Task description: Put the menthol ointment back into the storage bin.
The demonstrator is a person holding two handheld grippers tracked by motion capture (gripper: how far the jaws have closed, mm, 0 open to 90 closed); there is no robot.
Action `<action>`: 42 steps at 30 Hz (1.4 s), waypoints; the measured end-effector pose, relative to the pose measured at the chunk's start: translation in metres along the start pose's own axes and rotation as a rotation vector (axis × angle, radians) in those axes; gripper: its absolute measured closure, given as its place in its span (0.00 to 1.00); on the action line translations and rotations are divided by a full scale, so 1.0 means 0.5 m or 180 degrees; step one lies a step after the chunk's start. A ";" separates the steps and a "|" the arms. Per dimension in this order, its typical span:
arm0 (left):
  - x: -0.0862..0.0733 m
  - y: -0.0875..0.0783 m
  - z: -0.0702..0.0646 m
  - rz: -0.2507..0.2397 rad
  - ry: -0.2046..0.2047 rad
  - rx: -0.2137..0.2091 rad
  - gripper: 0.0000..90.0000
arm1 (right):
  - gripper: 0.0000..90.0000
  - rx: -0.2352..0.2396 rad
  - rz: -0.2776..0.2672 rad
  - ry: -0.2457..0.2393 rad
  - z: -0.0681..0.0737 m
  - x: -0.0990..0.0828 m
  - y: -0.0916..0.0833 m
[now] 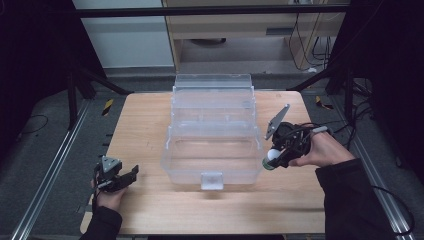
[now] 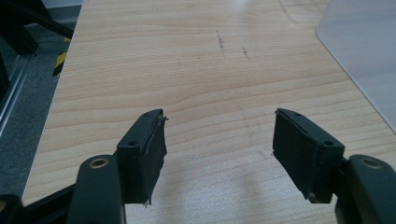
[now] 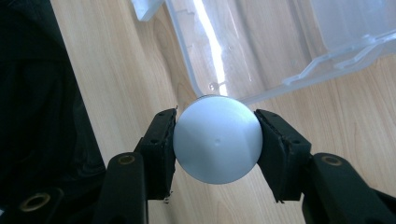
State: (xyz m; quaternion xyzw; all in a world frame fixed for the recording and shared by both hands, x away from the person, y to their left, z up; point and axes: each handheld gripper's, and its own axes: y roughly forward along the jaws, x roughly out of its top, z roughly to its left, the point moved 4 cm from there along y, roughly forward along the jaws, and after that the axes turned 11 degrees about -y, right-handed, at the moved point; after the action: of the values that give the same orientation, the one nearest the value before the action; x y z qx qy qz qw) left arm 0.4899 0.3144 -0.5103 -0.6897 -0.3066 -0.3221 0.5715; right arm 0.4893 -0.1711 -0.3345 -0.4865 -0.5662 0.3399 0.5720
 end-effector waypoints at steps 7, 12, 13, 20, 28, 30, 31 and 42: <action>0.000 0.000 0.000 -0.0004 -0.0004 0.0003 0.38 | 0.56 -0.0013 -0.0050 -0.0016 -0.018 0.018 0.013; 0.000 0.001 0.000 -0.0005 -0.0005 0.0001 0.38 | 0.56 0.0017 -0.0066 0.0002 -0.030 0.036 0.029; 0.000 0.001 0.000 -0.0005 -0.0005 0.0001 0.38 | 0.56 0.0017 -0.0066 0.0002 -0.030 0.036 0.029; 0.000 0.000 0.000 -0.0006 -0.0006 -0.0001 0.38 | 0.56 0.0022 -0.0065 -0.0026 -0.041 0.054 0.061; 0.000 0.000 0.001 -0.0008 -0.0009 -0.0002 0.38 | 0.56 0.0041 -0.0043 -0.0070 -0.050 0.066 0.092; 0.000 0.000 0.001 -0.0009 -0.0007 -0.0002 0.38 | 0.56 0.0047 -0.0047 -0.0082 -0.053 0.067 0.102; 0.000 0.000 0.001 -0.0009 -0.0007 -0.0003 0.38 | 0.56 0.0051 -0.0051 -0.0082 -0.053 0.067 0.106; 0.001 0.000 0.001 -0.0013 -0.0006 0.0002 0.38 | 0.56 0.0112 0.0025 -0.0061 -0.057 0.054 0.158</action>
State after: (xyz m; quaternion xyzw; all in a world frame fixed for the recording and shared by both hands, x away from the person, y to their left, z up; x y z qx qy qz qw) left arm 0.4902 0.3149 -0.5101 -0.6892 -0.3086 -0.3225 0.5707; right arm 0.5337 -0.1273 -0.3969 -0.4754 -0.5637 0.3567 0.5737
